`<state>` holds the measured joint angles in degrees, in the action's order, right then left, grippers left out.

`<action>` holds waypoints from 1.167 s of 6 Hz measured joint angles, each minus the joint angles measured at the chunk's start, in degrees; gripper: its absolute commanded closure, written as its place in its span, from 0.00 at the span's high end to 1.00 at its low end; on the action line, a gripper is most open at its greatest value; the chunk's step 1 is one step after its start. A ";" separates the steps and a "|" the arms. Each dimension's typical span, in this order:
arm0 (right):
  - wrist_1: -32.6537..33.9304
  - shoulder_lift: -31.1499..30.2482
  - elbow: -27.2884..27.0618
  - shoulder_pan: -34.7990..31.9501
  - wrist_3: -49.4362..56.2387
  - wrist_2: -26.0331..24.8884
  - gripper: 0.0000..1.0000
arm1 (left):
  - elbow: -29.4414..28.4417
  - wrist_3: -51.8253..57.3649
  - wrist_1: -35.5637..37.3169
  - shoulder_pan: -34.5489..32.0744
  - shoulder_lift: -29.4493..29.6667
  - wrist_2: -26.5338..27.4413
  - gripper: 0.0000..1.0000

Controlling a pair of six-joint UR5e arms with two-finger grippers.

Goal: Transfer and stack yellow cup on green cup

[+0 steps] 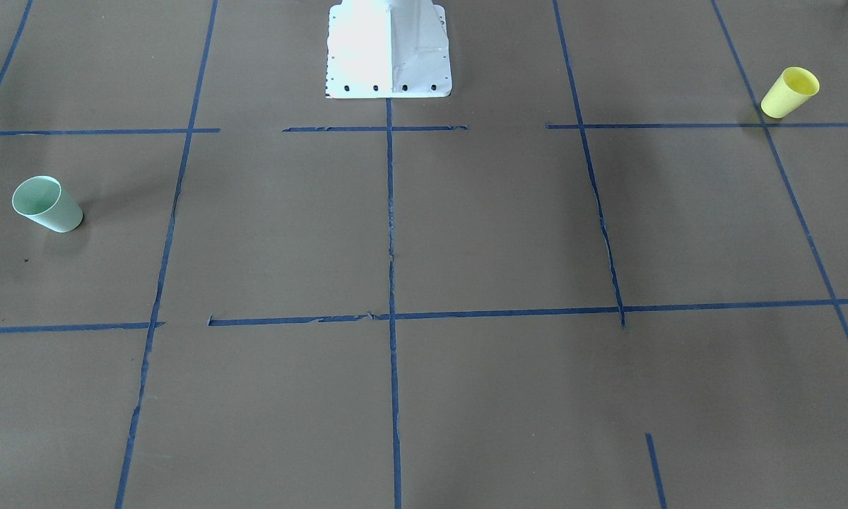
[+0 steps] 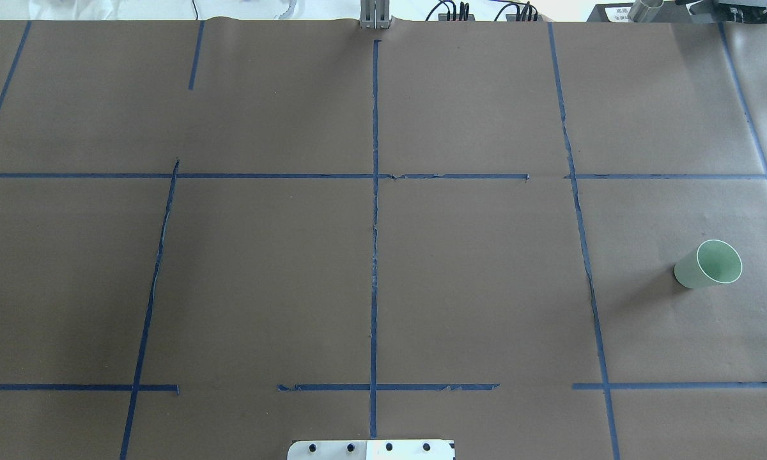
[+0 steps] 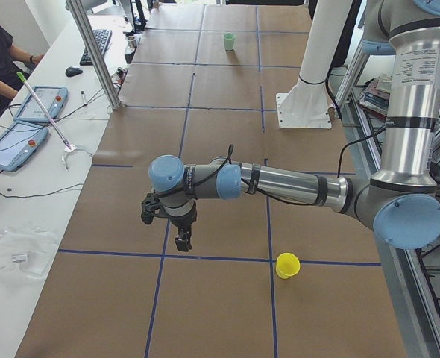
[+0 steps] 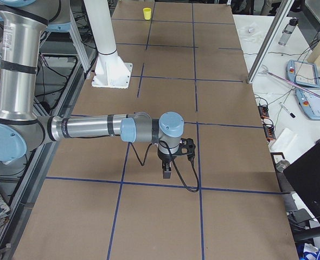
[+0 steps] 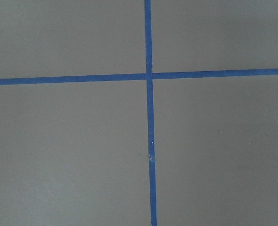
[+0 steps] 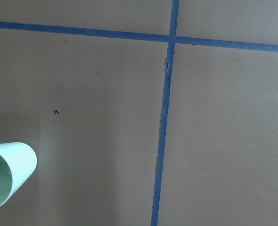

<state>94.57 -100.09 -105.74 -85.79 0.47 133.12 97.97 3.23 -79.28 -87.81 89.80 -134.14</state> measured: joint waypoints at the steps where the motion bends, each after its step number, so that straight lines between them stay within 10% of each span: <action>1: -0.03 0.10 -0.15 0.00 -0.19 0.17 1.00 | 2.36 -0.14 -0.94 0.38 -1.91 -0.22 1.00; 3: -1.98 0.26 -0.74 0.62 -0.16 0.83 1.00 | 7.09 -5.43 -1.98 4.46 -3.45 -0.35 1.00; 7: -11.65 -2.02 -0.50 2.20 0.23 1.32 1.00 | 14.40 -55.94 -3.56 25.31 -6.07 14.27 1.00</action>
<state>82.92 -102.11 -106.23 -83.58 0.70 134.44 112.37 -52.71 -82.84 -62.50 83.72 -119.88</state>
